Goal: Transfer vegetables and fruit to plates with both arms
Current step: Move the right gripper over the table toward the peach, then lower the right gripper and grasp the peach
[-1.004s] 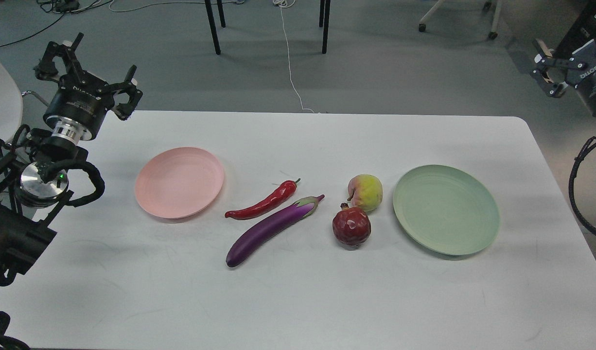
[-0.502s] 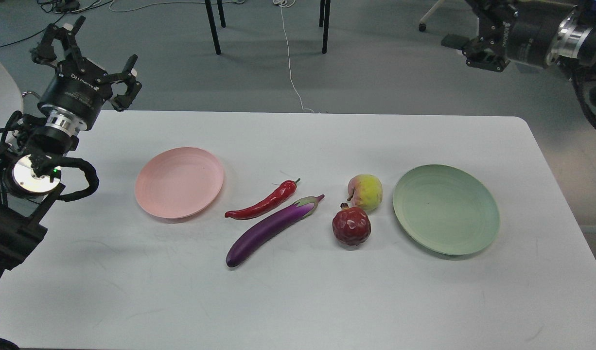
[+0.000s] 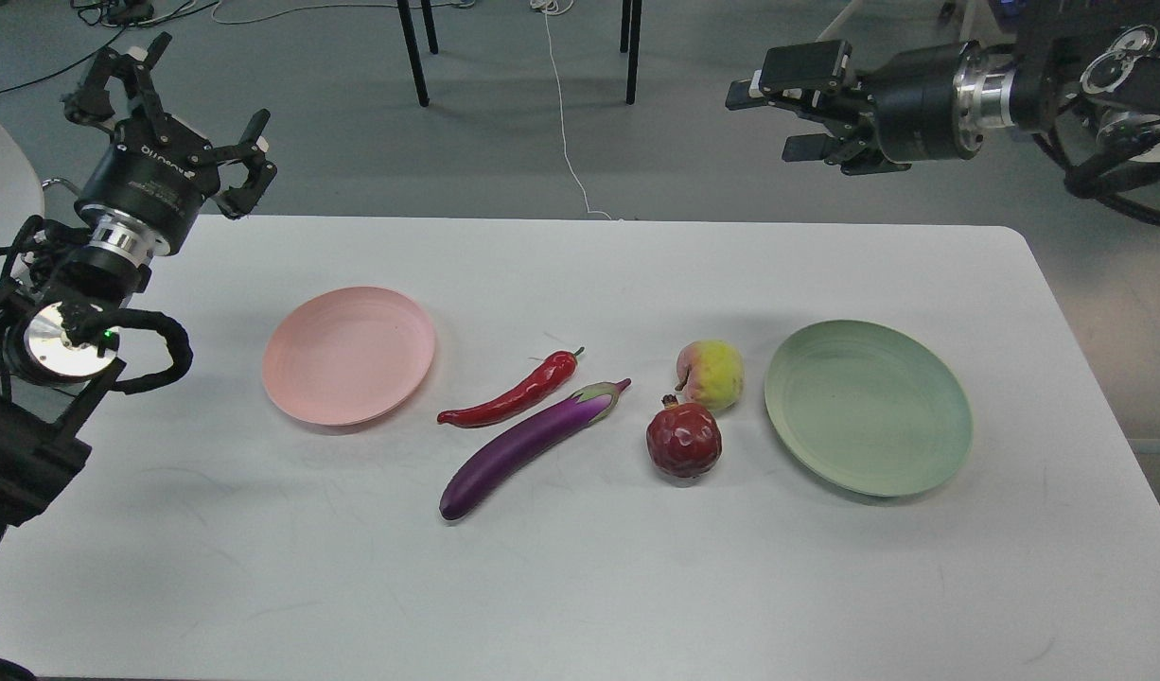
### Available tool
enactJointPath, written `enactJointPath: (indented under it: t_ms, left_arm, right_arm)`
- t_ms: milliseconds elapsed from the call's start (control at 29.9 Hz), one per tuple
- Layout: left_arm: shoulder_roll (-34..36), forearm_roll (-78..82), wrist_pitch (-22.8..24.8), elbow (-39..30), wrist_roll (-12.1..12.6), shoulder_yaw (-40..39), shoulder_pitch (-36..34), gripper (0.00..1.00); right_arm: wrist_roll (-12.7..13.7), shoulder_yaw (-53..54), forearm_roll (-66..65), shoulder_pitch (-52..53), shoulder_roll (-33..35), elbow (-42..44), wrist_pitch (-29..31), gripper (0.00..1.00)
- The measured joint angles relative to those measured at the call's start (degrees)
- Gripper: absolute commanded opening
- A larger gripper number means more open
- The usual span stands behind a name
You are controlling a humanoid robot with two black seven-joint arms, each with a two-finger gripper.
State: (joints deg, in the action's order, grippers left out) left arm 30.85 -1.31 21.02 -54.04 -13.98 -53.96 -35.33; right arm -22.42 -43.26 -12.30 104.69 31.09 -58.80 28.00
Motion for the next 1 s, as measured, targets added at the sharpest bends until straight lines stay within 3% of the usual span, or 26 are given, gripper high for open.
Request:
enactJointPath:
  t_ms: [100,201,268,1004]
  left_arm:
    - [0.0,0.0,0.0,0.0,0.0,0.0,0.0,0.98]
    - [3.9,-0.1,0.3,0.0,-0.4,0.0,0.3,0.98]
    - [5.3,-0.2,0.6,0.0,-0.5,0.0,0.4,0.98]
    - [7.6,0.0,3.3,0.0,-0.3,0.1,-1.3,0.98]
  right_arm:
    - [0.0,0.0,-0.1,0.0,0.0,0.0,0.0,0.98]
    - [0.0,-10.8,-13.5,-1.8,-16.0,1.4,-0.4,0.98]
    - [-0.1,-12.7,-16.7,-2.0,-21.1,2.2,-0.7,0.98]
    - [2.6,-15.9,-18.4,-2.9,-28.2,5.6,-0.6,0.98]
